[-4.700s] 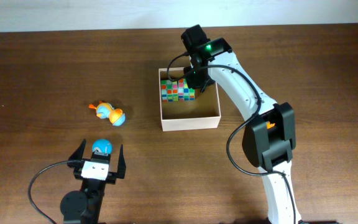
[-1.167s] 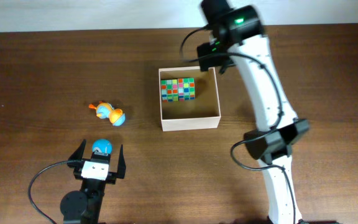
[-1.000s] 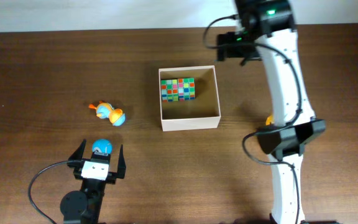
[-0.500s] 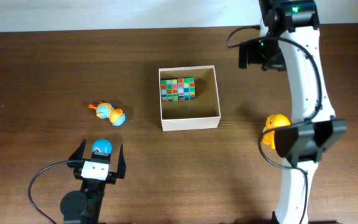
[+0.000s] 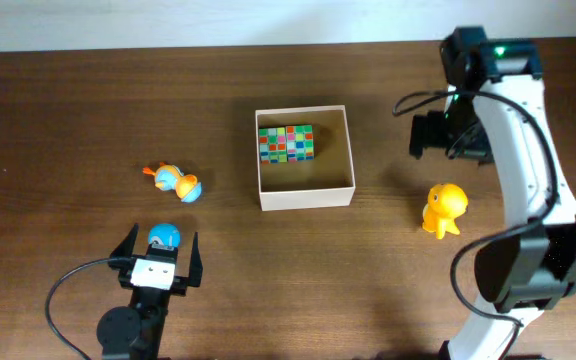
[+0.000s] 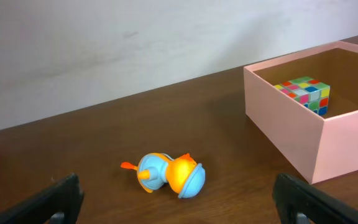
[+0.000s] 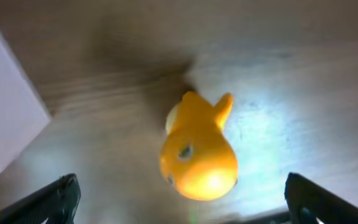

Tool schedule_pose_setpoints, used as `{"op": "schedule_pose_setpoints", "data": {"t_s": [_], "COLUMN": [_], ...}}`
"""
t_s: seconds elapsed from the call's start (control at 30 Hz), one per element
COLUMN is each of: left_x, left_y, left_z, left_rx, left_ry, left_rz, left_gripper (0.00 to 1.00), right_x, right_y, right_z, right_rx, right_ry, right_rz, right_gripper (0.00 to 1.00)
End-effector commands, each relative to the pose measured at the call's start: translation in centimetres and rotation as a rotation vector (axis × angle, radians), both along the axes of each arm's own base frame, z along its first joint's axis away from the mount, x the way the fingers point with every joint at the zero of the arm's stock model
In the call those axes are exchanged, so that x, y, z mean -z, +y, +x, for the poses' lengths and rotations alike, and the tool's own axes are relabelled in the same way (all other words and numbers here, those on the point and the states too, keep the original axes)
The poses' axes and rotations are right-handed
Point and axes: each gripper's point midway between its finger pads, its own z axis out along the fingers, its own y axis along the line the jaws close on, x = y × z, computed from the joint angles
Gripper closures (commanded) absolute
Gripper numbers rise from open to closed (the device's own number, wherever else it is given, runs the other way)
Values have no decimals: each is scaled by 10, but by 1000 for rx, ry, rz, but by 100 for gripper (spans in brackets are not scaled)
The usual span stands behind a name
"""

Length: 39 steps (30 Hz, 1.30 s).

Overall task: Pack container
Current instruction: 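Lower and close the right gripper on the yellow rubber duck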

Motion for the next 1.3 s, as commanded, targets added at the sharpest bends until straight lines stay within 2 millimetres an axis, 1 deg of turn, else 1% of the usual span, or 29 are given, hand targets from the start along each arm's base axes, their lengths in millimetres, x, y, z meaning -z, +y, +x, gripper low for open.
{"op": "schedule_pose_setpoints", "data": {"t_s": [0.0, 0.13, 0.27, 0.37, 0.4, 0.47, 0.53, 0.57, 0.63, 0.67, 0.73, 0.83, 0.93, 1.03, 1.13, 1.27], "left_x": [1, 1, 1, 1, 1, 1, 1, 1, 1, 1, 1, 1, 1, 1, 1, 1], "left_y": [3, 3, 3, 3, 3, 3, 3, 3, 3, 3, 3, 3, 3, 3, 3, 3], "left_z": [0, 0, 0, 0, 0, 0, 0, 0, 0, 0, 0, 0, 0, 0, 0, 0], "left_rx": [-13, -12, -12, -12, -12, -12, -13, -12, -13, -12, -12, -12, -12, -12, -12, -12], "left_ry": [-5, -5, -5, -6, -6, -5, -5, -5, -5, -5, -6, -5, -5, -5, -5, -6], "left_rz": [12, 12, 12, 12, 12, 12, 12, 12, 12, 12, 12, 12, 12, 12, 12, 12], "left_gripper": [1, 1, 1, 1, 1, 1, 1, 1, 1, 1, 1, 1, 1, 1, 1, 1], "right_x": [33, 62, 82, 89, 89, 87, 85, 83, 81, 81, 81, 81, 81, 77, 64, 32], "right_y": [-4, -9, -13, -12, -11, -11, -11, -11, -11, -11, -11, -11, -12, -13, -13, -14], "right_z": [-11, -22, -35, -40, -40, -40, -39, -39, -40, -40, -40, -40, -38, -34, -27, -12], "right_rx": [40, 60, 69, 75, 75, 76, 75, 75, 74, 75, 75, 75, 79, 80, 78, 72], "right_ry": [72, 122, 168, 175, 173, 164, 154, 150, 147, 148, 148, 147, 141, 126, 99, 37], "right_rz": [29, 51, 57, 72, 76, 78, 79, 79, 79, 79, 79, 79, 79, 80, 79, 79], "right_gripper": [0, 0, 1, 2, 4, 9, 19, 24, 41, 44, 45, 51, 52, 52, 52, 52]}}
